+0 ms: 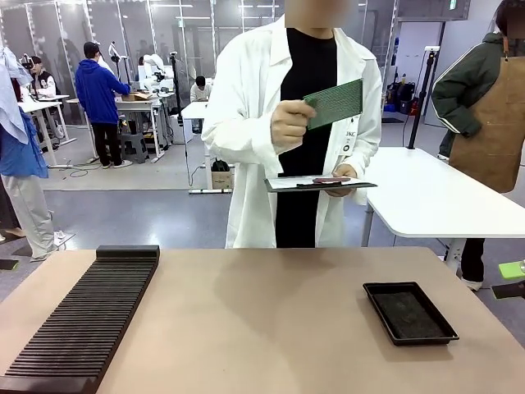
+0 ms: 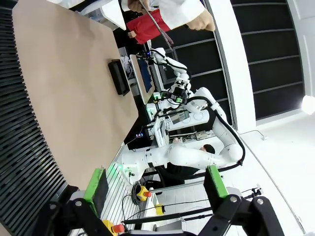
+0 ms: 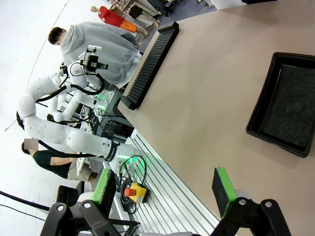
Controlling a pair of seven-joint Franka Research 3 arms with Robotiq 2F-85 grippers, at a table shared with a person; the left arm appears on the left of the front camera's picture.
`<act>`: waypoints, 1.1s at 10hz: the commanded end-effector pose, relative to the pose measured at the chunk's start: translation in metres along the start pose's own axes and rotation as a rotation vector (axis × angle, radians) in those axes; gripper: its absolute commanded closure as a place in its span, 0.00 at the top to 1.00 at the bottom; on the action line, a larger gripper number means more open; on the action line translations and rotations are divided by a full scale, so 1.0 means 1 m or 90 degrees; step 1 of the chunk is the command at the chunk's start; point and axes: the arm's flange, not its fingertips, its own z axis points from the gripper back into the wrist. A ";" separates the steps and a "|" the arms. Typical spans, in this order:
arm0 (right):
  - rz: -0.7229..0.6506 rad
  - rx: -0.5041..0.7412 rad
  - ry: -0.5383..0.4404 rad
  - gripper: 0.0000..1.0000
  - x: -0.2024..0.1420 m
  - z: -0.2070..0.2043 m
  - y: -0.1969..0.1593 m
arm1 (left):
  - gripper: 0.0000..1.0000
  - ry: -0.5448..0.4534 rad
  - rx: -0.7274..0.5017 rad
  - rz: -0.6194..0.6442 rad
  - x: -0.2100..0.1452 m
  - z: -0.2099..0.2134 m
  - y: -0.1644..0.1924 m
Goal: Inspect the PCB.
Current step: Pick up the Blank PCB that the human is holding.
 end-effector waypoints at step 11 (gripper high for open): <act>0.014 0.006 -0.009 1.00 0.002 0.001 0.000 | 1.00 0.011 -0.002 0.013 0.002 0.004 -0.003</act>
